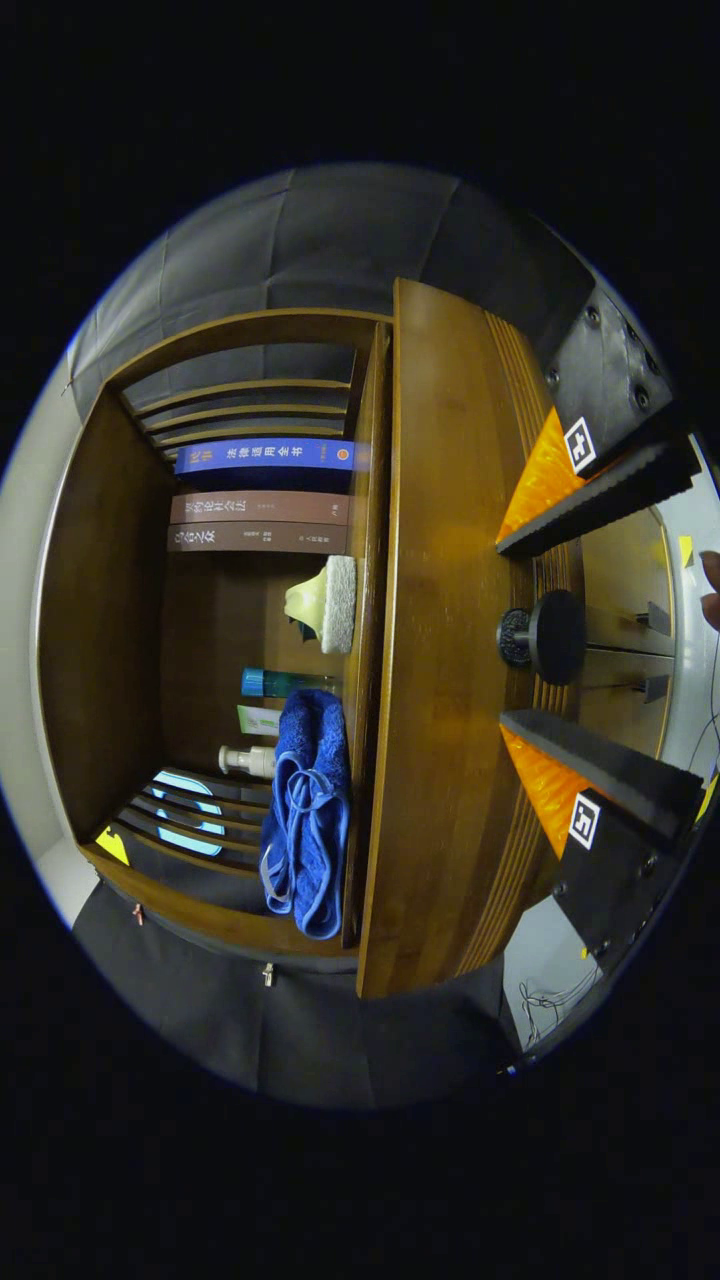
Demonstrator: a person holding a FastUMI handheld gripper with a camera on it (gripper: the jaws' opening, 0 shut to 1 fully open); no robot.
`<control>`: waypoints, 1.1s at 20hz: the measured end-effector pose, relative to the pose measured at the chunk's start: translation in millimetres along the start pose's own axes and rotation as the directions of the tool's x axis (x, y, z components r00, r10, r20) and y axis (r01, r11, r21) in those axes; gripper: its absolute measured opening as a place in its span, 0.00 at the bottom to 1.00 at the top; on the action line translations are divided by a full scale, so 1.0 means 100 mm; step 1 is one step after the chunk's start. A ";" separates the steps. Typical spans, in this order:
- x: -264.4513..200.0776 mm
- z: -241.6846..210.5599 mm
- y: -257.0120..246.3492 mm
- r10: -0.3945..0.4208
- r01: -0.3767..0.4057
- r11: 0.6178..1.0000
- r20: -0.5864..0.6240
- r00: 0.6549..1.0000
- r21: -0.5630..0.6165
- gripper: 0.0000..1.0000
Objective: Pull open the drawer, take out the items inside it, and place them on the countertop above the cabinet.
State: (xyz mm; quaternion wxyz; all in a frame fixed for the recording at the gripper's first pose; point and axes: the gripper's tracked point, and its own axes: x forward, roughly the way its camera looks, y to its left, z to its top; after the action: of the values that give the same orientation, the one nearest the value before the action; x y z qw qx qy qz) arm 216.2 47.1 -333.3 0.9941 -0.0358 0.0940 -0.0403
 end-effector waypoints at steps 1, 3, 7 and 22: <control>0.05 0.00 0.01 0.001 -0.001 1.000 0.000 1.000 0.001 1.00; 0.14 0.01 0.00 0.005 -0.005 1.000 -0.003 1.000 0.002 1.00; 0.29 0.03 -0.01 0.006 -0.006 1.000 -0.008 1.000 -0.004 1.00; -0.07 0.32 -0.03 0.010 -0.009 1.000 0.042 0.999 -0.018 0.99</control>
State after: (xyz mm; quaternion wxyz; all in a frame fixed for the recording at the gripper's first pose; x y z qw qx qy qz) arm 215.7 47.2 -300.1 0.9957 -0.0452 0.0738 -0.0341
